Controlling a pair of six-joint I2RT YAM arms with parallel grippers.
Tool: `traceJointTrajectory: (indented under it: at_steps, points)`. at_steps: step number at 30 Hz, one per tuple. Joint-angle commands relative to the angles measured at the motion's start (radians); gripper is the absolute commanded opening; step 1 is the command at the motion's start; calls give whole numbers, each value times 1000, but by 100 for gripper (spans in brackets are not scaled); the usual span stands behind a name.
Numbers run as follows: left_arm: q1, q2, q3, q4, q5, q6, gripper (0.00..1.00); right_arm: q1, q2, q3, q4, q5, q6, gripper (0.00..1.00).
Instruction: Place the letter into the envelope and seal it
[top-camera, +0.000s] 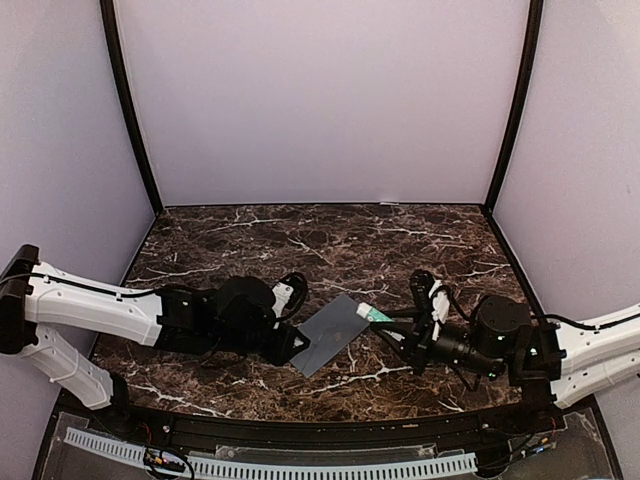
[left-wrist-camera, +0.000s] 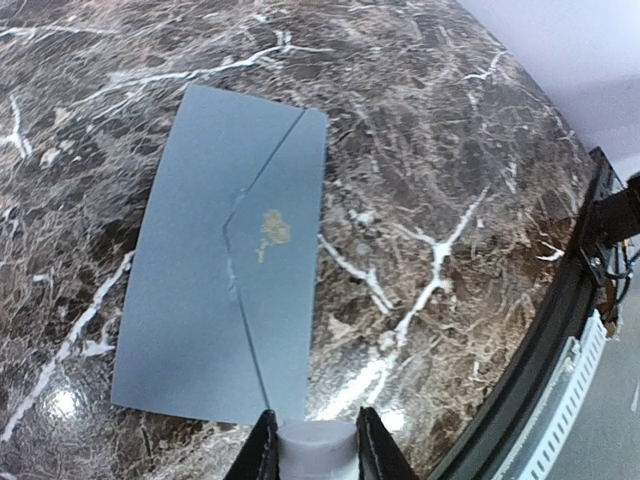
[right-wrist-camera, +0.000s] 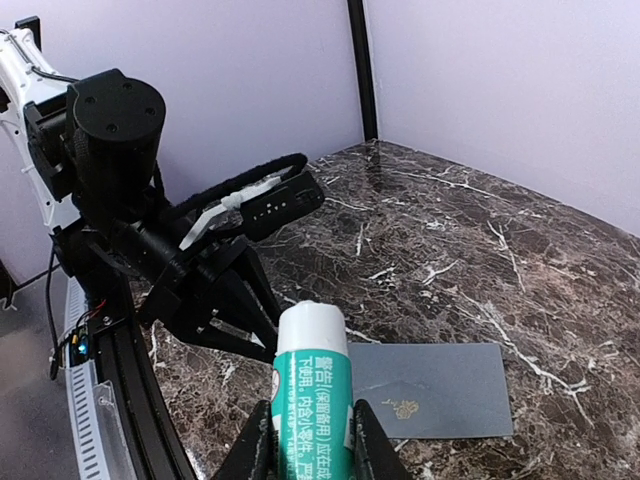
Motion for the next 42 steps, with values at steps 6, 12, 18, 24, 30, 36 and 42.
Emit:
traceJointTrajectory:
  at_steps: [6,12,18,24,30,36,42]
  points:
    - [0,-106,48,51,292,167,21,-28,-35,-9,25,-234,-27,0]
    - [0,-123,73,52,398,210,21,-30,-49,-12,42,-371,-43,0]
    - [1,-133,86,72,528,251,21,-31,-61,-16,60,-496,-54,0]
    - [1,-149,105,80,625,279,21,-30,-64,-22,80,-586,-67,0]
    - [1,-171,109,85,693,305,20,-30,-58,-17,81,-604,-71,0]
    - [1,-186,108,64,681,313,20,-30,-66,-21,83,-596,-68,0]
    - [1,-198,98,60,741,341,20,-31,-33,-5,96,-660,-71,0]
